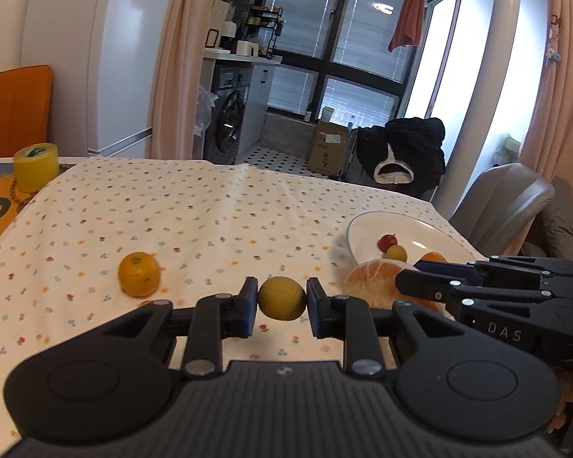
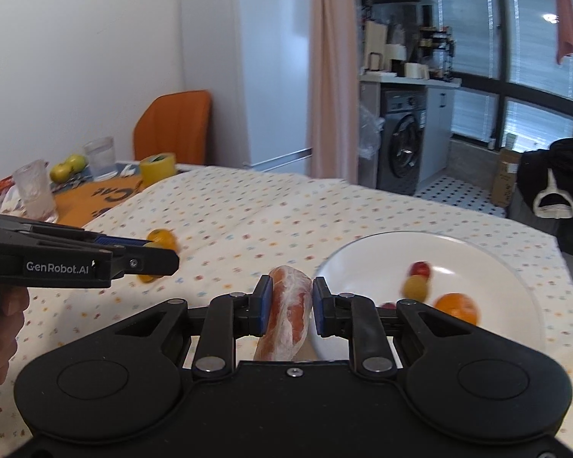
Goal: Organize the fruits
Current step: 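Carry the plum in the left tool while the right tool carries the pomelo segment to the plate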
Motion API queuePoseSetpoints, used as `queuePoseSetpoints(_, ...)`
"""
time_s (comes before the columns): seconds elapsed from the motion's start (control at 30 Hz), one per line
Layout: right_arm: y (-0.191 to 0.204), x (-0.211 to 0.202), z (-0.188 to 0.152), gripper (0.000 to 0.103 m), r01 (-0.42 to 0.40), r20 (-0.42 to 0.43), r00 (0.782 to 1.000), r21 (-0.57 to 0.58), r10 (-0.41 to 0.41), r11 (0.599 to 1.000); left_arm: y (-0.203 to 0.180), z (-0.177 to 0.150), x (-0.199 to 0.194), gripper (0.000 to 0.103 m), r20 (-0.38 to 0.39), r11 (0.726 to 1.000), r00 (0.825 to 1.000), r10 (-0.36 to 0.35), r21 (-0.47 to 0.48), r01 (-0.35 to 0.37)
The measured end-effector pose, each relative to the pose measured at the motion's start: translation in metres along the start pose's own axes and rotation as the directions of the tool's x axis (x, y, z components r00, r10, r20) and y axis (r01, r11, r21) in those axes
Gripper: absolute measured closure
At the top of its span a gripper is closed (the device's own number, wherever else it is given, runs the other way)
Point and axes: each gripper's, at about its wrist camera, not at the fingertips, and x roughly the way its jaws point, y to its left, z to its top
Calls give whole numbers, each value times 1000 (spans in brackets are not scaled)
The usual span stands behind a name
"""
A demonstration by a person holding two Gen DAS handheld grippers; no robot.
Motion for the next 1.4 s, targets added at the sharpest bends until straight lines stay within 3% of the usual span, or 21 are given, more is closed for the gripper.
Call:
queuePoseSetpoints(0.6, -75, -24, -2, 83, 170, 58, 983, 102, -177, 980, -55, 22, 32, 78, -24, 994, 996, -82, 75, 84)
queuePoseSetpoints(1.27, -115, -24, -20, 84, 238, 35, 969, 153, -246, 959, -90, 14, 71, 78, -119, 980, 981, -156, 106, 169)
queuePoseSetpoints(1.4, -119, -21, -24, 84, 251, 24, 966, 165, -258, 954, -92, 12, 75, 72, -138, 982, 981, -136, 113, 152)
